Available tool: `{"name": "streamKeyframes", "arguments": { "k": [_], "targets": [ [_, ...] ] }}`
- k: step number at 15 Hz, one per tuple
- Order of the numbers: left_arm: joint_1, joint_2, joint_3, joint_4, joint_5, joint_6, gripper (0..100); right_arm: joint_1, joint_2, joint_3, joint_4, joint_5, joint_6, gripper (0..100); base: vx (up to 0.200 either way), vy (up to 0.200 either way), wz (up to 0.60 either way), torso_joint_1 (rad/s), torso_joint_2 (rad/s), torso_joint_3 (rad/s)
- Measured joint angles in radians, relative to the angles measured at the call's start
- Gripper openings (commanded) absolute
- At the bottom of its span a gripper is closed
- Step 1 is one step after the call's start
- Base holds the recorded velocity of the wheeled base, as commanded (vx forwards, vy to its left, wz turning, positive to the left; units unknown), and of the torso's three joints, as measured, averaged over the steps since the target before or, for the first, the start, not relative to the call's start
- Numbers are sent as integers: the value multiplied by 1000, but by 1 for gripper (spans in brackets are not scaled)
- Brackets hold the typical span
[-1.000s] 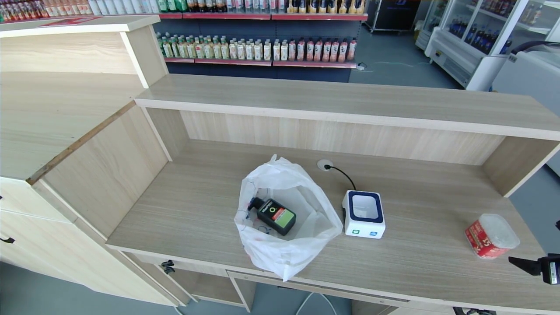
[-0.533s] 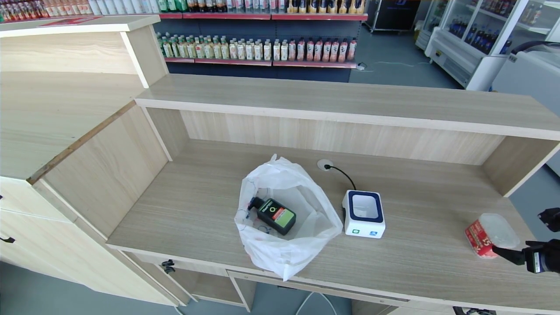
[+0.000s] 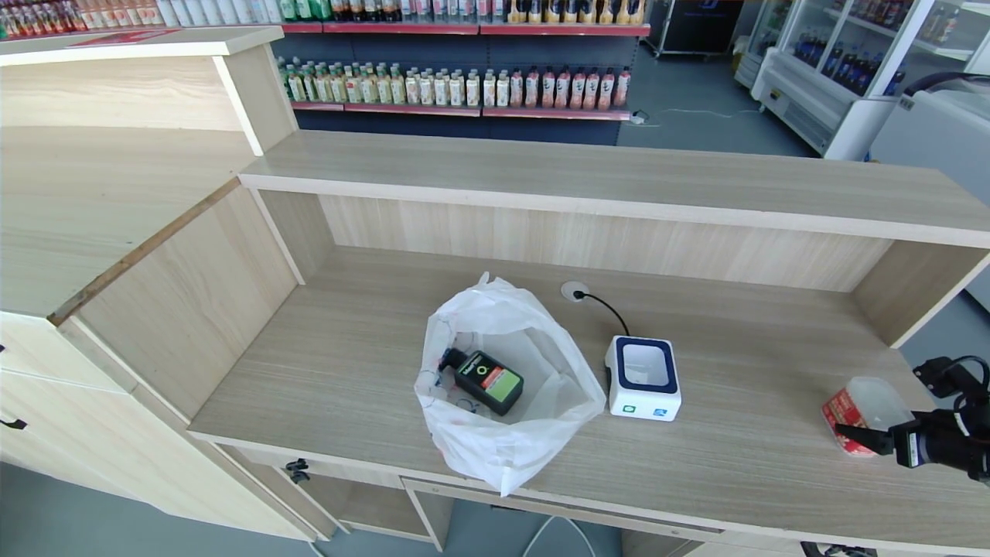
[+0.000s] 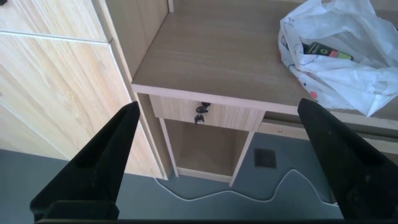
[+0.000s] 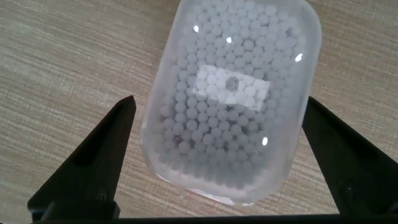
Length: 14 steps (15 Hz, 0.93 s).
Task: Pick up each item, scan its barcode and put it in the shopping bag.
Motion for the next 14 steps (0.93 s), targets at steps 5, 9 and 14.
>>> {"name": "streamKeyframes", "arguments": {
  "k": [5, 9, 14],
  "targets": [
    [-1, 0, 0, 0, 0, 0, 100, 50, 40, -33, 0, 25, 2, 100, 0, 0, 0, 0, 0, 0],
    [-1, 0, 0, 0, 0, 0, 100, 79, 82, -83, 1, 25, 3, 100, 0, 0, 0, 0, 0, 0],
    [-1, 0, 0, 0, 0, 0, 100, 125, 131, -194, 0, 46, 41, 100, 0, 0, 0, 0, 0, 0]
  ]
}}
